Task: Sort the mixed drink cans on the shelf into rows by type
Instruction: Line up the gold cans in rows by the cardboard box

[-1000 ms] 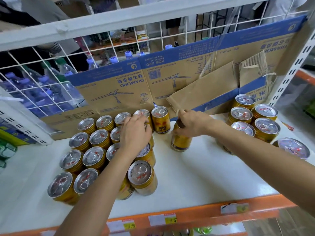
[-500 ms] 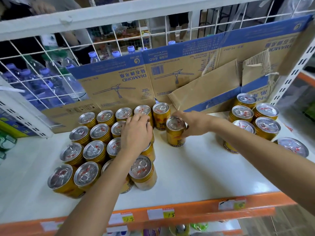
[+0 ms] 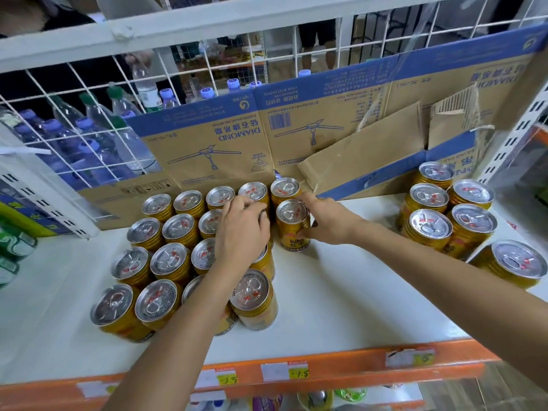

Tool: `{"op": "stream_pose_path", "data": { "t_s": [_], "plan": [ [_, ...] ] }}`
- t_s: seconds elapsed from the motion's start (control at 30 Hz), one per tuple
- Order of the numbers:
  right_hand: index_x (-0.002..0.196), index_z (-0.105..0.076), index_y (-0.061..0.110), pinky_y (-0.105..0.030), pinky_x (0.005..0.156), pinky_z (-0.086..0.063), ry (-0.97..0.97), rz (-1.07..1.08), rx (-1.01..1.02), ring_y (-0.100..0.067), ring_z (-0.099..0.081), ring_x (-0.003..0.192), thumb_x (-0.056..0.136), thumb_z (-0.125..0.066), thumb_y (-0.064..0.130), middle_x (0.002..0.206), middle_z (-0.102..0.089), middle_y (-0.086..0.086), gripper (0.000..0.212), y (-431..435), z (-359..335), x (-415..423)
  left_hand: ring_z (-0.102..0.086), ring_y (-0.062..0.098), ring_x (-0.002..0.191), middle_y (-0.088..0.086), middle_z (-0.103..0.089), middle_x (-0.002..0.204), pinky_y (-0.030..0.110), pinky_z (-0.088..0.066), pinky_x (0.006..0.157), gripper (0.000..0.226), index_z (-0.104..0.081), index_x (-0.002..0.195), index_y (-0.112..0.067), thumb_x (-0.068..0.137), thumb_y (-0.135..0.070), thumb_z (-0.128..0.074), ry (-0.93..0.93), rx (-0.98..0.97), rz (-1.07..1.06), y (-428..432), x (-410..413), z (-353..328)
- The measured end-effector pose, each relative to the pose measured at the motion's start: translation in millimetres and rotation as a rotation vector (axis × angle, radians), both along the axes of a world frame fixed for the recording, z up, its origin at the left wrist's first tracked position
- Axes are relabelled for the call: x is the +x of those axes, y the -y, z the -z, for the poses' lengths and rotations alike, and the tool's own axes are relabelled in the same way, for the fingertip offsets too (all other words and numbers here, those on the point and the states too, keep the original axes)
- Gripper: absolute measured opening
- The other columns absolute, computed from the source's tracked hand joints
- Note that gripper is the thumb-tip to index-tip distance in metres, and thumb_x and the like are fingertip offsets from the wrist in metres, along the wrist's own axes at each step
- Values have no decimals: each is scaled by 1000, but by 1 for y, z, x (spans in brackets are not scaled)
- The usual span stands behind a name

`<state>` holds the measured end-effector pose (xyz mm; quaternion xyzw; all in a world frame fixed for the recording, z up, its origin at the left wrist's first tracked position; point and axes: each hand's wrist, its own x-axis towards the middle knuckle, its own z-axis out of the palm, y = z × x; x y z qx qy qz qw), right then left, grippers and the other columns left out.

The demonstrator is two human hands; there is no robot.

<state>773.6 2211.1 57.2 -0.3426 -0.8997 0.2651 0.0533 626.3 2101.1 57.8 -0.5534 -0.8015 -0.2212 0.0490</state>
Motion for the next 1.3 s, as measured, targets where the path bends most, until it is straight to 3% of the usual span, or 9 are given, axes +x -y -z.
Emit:
{"op": "stream_pose_path", "data": {
  "t_s": [0.53,0.67,0.9,1.17,1.3],
  "plan": [
    [145,-16,16,-38,93,-46,-52,23,-46,-32,-55,115,79,-75,22,132,-54,-13,89,6,5,-12,-44,21,115,3,-55,117,34,-40,95,32,-63,123,-25,97,-25,-45,1,-28,-1,1,-1,1],
    [144,-18,16,-43,91,-48,-50,43,-47,-34,-56,111,77,-76,23,128,-55,-15,89,5,8,-11,-45,22,109,3,-55,114,33,-43,85,31,-65,121,-28,96,-24,-46,3,-17,7,0,-2,3],
    [139,-22,13,-41,91,-48,-52,69,-40,-33,-56,113,77,-76,24,128,-55,-15,83,8,9,-10,-44,22,111,2,-54,116,32,-44,84,32,-64,122,-28,97,-25,-45,-15,-36,0,1,-1,2],
    [139,-23,15,-37,89,-47,-46,87,-39,-30,-56,111,80,-73,25,130,-55,-12,78,13,8,-10,-44,21,112,2,-55,119,33,-43,85,33,-61,125,-27,98,-26,-42,-37,-48,1,1,1,1],
    [140,-25,15,-35,87,-46,-11,57,-12,-30,-56,109,82,-71,31,130,-54,-13,76,13,-1,3,-43,22,119,0,-54,128,36,-38,97,36,-55,132,-27,98,-23,-42,-155,-67,3,2,4,-4]
  ]
}}
